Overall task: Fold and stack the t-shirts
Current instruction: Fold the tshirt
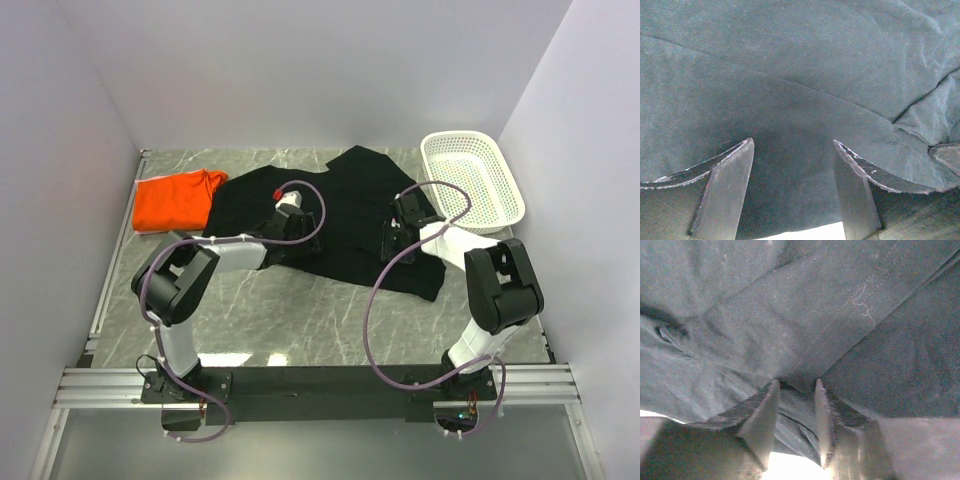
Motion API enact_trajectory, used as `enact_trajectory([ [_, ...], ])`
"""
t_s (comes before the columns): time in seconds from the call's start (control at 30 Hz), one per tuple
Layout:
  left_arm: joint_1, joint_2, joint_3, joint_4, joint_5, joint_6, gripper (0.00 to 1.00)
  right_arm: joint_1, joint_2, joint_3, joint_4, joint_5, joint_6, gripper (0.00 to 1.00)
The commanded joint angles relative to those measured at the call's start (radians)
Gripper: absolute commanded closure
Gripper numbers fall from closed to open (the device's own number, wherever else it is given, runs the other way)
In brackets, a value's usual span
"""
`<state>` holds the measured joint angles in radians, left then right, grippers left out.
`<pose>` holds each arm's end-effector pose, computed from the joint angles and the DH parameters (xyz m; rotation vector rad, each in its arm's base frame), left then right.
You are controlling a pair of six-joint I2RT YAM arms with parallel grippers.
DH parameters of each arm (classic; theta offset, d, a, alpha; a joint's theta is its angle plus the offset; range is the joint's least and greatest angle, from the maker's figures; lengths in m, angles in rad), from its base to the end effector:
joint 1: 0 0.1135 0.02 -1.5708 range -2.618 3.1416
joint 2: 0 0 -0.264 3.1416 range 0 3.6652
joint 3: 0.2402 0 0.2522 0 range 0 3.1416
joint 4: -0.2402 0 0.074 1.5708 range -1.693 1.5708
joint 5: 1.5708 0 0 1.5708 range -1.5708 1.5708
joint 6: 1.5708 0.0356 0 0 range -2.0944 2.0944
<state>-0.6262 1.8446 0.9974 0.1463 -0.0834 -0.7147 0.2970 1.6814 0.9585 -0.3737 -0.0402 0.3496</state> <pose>0.3114 -0.2216 0.1532 -0.1490 2.3390 -0.5999 0.3080 0.0958 0.1613 0.0578 2.6923 0.2580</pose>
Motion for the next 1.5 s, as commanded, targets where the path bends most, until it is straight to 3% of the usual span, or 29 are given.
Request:
enact_trajectory([
  [0.0, -0.007, -0.007, -0.057, -0.004, -0.033, -0.008, 0.3, 0.005, -0.003, 0.006, 0.035, 0.019, 0.005, 0.67],
  [0.1, -0.009, -0.028, -0.092, 0.002, -0.033, -0.011, 0.3, 0.005, -0.008, 0.026, 0.015, 0.033, -0.001, 0.84],
  [0.23, -0.009, -0.05, -0.12, 0.009, -0.035, -0.019, 0.3, 0.004, -0.025, 0.065, -0.027, 0.062, -0.014, 0.98],
  [0.6, -0.013, -0.054, -0.155, 0.024, -0.027, -0.029, 0.3, 0.005, 0.129, 0.434, -0.154, 0.1, -0.055, 1.0],
  [0.7, -0.015, -0.051, -0.155, 0.027, -0.024, -0.034, 0.3, 0.004, 0.155, 0.494, -0.149, 0.117, -0.047, 0.91],
  [0.77, -0.018, -0.051, -0.152, 0.027, -0.022, -0.035, 0.3, 0.002, 0.137, 0.487, -0.12, 0.115, -0.041, 0.73],
  [0.8, -0.018, -0.05, -0.152, 0.027, -0.022, -0.035, 0.3, 0.004, 0.127, 0.476, -0.111, 0.112, -0.037, 0.57],
  [0.9, -0.021, -0.053, -0.143, 0.022, -0.024, -0.032, 0.3, 0.004, 0.078, 0.422, -0.096, 0.118, -0.035, 0.38],
  [1.07, -0.021, -0.077, -0.109, -0.004, -0.033, -0.017, 0.3, 0.004, -0.06, 0.269, -0.105, 0.144, -0.029, 0.16],
  [1.47, -0.023, -0.159, -0.108, -0.051, -0.125, 0.037, 0.28, -0.056, -0.397, -0.111, -0.142, 0.155, 0.089, 0.14],
])
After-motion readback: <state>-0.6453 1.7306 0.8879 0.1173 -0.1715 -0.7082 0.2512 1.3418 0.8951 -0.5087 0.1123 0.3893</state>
